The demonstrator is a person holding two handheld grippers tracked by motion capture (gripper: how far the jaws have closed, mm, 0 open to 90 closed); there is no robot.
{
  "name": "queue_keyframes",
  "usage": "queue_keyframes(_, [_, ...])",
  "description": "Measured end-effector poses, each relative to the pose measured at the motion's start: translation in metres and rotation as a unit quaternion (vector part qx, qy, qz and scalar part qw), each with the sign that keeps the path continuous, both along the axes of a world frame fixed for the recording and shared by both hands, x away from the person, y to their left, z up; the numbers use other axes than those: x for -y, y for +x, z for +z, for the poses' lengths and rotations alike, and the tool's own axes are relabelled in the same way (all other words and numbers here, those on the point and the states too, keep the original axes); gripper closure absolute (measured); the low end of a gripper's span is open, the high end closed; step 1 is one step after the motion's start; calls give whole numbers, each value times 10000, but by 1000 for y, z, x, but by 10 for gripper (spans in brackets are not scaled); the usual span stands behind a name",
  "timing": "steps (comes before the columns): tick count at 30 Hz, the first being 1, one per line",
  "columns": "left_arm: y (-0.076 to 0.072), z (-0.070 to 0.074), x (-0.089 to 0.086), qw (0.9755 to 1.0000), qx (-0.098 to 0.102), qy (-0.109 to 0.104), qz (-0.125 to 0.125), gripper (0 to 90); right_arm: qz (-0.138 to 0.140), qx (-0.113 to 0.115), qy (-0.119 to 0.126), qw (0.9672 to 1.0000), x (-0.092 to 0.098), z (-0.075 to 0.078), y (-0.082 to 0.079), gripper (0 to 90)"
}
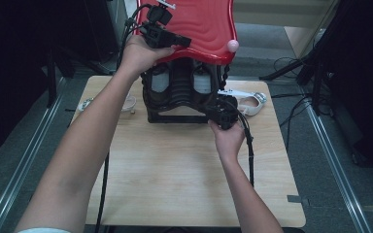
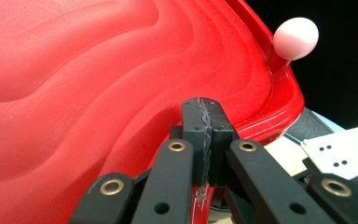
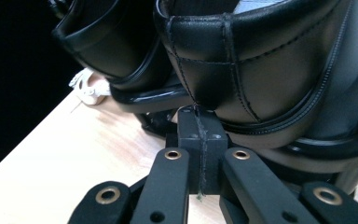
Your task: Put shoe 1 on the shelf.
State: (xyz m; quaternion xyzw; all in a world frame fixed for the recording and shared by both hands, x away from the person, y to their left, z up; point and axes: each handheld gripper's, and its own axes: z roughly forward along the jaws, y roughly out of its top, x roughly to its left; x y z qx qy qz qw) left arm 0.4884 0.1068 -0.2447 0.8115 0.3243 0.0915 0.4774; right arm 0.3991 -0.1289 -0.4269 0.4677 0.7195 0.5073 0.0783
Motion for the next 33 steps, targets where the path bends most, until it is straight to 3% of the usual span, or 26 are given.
queue_keyframes(12, [-1,0,1,10000,17,1,8,897,-274,48,-248,9993,15,9,18,900])
queue_keyframes(16, [-1,0,1,10000,-21,-47,5,878,-165,8,-384,9991,13,4,18,900])
queue_keyframes(18, [-1,1,0,9999,-115,-114,13,836,-119,149,-312,9993,13,3,12,900])
queue_keyframes(22, [-4,5,-1,9997,-198,-57,139,755,-33,222,-266,9994,16,4,2,900])
queue_keyframes(26, [-13,10,-5,9995,-311,-28,-28,665,56,337,-191,9992,19,3,-10,892])
queue_keyframes(29, [-23,15,-10,9992,-382,-71,-71,607,103,360,-80,9993,22,2,-16,826])
queue_keyframes(33, [-42,18,-13,9996,-157,232,-14,546,225,345,-95,9991,25,-4,-26,753])
